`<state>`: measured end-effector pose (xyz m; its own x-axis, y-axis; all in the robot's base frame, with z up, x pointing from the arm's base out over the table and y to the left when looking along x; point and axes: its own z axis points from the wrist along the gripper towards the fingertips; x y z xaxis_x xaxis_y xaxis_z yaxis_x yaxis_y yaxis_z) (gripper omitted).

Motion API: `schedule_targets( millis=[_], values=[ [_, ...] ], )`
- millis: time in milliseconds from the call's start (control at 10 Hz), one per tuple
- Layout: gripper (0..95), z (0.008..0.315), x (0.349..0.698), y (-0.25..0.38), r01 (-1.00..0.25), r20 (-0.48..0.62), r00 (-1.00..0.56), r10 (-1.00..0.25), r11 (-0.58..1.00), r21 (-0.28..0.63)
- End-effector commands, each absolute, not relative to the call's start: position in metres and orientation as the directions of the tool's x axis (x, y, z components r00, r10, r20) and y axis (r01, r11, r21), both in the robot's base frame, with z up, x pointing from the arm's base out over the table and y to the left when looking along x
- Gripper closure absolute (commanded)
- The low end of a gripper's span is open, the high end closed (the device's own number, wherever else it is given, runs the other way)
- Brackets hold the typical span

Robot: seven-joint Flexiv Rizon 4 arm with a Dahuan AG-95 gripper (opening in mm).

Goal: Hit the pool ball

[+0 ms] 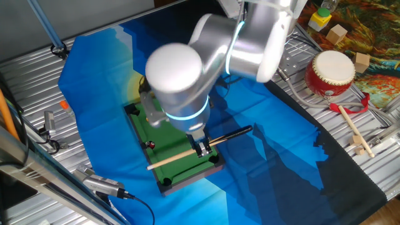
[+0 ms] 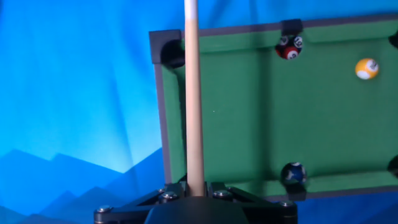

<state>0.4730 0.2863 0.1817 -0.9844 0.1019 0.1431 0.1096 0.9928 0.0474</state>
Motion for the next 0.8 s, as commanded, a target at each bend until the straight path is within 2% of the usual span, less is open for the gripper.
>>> schedule_targets(
  millis=[100,200,300,800],
  values=[
    [95.0,0.1813,0.4744,0.288,-0.327,0.142,-0.933,-0.331,0.944,0.052],
    [95.0,0.1813,0.4744,0.288,-0.423,0.113,-0.897,-0.427,0.904,0.056],
    [95.0,0.1813,0.4744,0.288,-0.448,0.104,-0.886,-0.451,0.892,0.056],
    [95.0,0.1813,0.4744,0.288,-0.452,0.097,-0.885,-0.455,0.891,0.052]
  ],
)
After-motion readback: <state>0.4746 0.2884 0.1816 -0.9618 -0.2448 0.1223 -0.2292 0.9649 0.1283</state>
